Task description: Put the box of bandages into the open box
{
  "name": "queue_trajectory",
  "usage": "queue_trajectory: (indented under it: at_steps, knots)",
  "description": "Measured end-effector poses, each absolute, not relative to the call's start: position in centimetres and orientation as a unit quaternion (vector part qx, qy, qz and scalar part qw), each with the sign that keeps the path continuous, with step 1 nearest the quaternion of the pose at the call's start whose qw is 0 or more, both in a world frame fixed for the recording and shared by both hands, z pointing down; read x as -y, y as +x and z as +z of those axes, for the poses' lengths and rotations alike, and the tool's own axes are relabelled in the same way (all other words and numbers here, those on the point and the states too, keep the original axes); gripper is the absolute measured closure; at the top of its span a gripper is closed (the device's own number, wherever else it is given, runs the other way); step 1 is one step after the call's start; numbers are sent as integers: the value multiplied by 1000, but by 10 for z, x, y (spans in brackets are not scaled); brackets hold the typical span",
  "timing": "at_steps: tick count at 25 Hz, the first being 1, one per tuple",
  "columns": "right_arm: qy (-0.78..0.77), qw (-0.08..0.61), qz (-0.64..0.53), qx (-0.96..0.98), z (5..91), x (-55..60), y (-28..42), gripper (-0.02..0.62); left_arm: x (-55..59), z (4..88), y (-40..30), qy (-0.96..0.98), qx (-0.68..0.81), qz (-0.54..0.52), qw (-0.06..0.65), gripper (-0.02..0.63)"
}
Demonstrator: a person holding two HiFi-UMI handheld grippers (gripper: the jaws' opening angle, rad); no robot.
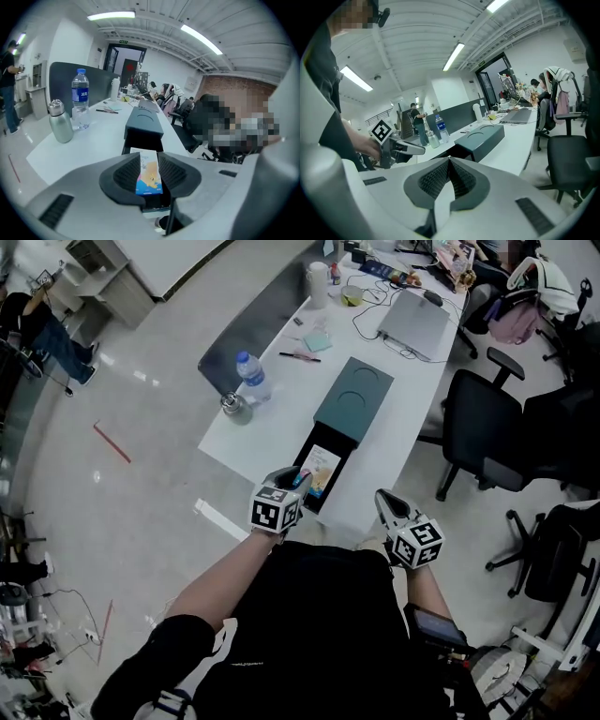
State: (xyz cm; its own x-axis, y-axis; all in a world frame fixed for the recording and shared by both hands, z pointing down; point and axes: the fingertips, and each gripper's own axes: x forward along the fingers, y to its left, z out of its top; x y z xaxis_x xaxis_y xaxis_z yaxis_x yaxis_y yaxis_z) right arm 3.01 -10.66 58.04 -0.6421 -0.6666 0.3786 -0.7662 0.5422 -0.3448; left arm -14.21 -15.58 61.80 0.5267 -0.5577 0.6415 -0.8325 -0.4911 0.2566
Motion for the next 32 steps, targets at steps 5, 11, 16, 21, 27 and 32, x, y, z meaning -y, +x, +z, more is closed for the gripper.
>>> queue_trajectory:
  at_steps: [5, 11, 16, 21, 27, 32]
  knots:
    - [414, 100, 228, 876, 569, 112, 13, 569, 150, 602, -162, 849, 408, 196, 274, 558]
    - [393, 98, 201, 892, 558, 115, -23, 569, 138, 586, -195, 857, 414, 165, 259, 597]
    - [380, 87, 186, 902, 545, 108, -33, 569, 122, 582, -201, 864, 413, 154, 245, 598]
    - [377, 63, 202, 902, 541, 97, -41, 569, 106, 587, -216, 861, 417, 145, 251, 598]
    - [374, 74, 207, 901, 547, 83, -43, 569, 92, 588, -226, 861, 421, 140, 251, 598]
    - [369, 77, 205, 903, 548, 77, -48, 569, 84, 583, -228, 863, 421, 139, 243, 598]
